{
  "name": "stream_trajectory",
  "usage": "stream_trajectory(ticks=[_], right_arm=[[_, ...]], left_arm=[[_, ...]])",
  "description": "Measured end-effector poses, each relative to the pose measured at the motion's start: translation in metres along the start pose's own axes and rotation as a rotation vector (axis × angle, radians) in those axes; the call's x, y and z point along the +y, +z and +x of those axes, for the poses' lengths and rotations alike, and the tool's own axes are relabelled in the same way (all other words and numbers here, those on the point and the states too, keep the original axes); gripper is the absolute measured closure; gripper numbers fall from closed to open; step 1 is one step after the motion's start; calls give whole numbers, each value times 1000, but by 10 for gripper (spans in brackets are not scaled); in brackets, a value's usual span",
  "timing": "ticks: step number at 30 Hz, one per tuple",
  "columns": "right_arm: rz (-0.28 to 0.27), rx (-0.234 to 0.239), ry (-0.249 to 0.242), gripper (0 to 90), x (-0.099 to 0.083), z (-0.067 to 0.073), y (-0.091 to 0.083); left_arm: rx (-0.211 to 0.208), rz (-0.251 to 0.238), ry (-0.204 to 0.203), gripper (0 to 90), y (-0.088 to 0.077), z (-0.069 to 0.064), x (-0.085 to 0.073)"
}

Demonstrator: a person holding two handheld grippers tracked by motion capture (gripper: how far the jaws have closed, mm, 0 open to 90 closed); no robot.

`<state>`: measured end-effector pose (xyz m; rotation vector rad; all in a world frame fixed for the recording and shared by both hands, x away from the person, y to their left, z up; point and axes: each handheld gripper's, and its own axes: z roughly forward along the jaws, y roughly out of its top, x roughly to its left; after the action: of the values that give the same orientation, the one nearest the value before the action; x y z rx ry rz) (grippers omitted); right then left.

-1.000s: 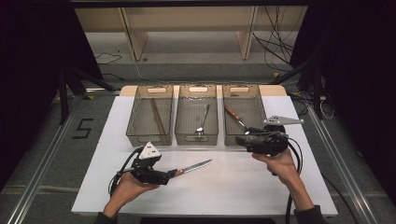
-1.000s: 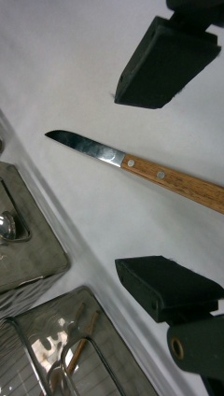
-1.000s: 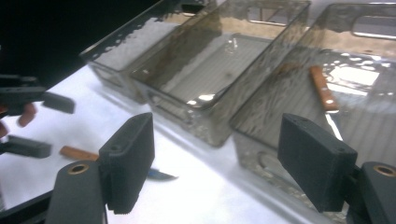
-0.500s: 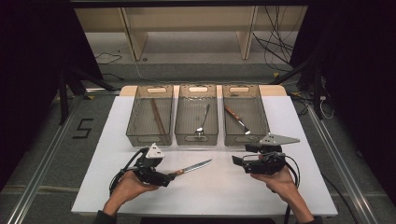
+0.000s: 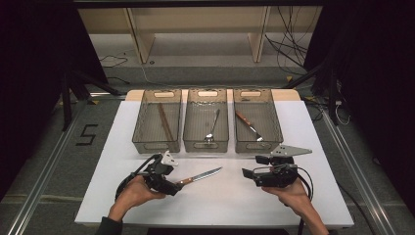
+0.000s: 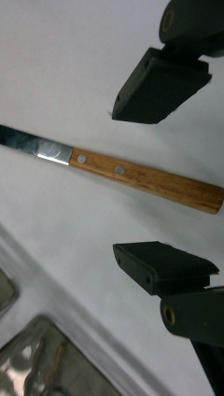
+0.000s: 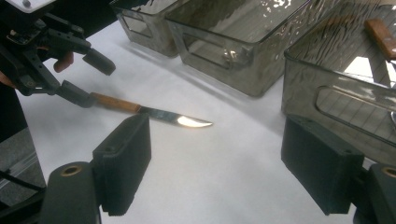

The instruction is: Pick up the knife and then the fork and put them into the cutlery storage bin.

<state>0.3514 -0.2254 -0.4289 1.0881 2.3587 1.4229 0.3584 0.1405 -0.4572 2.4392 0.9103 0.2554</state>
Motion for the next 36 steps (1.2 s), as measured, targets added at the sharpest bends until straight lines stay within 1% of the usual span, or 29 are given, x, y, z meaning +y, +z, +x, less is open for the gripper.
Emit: stream_trajectory(ticks=[2, 5, 7, 12, 14, 17, 18, 19, 20, 22, 25, 28, 29, 33, 36], right_arm=[[1, 2, -2, 249, -1, 1, 0], [0, 7, -6, 243, -3, 3, 0], [0, 11, -8, 238, -4, 5, 0], [4, 21, -17, 236, -5, 8, 0], [5, 24, -19, 236, -6, 9, 0], [9, 26, -18, 236, -7, 9, 0], [8, 27, -18, 236, -7, 9, 0], [9, 28, -18, 237, -7, 9, 0], [10, 29, -18, 237, -7, 9, 0], [13, 32, -15, 238, -8, 9, 1], [16, 32, -17, 239, -8, 9, 1], [18, 32, -17, 240, -8, 10, 1], [19, 32, -18, 241, -8, 10, 1], [17, 31, -19, 242, -8, 10, 1], [14, 33, -19, 244, -8, 10, 1]], left_arm=[[2, 17, -2, 323, 3, 0, 0], [-9, 46, 9, 365, 6, 1, -1], [-8, 64, 21, 381, 7, 1, -1], [-17, 91, 32, 455, 11, 1, -1], [-18, 105, 49, 484, 13, 1, 0], [-31, 117, 60, 540, 14, 1, 1], [-35, 131, 73, 556, 15, 1, 1], [-34, 134, 71, 572, 16, 0, 1], [-33, 142, 78, 586, 17, 0, 2], [-30, 144, 83, 603, 17, -1, 2], [-37, 149, 90, 663, 16, -2, 3], [-48, 148, 107, 728, 16, -3, 2], [-50, 150, 122, 734, 16, -3, 2], [-47, 141, 132, 749, 16, -4, 2], [-54, 139, 130, 754, 15, -3, 1]])
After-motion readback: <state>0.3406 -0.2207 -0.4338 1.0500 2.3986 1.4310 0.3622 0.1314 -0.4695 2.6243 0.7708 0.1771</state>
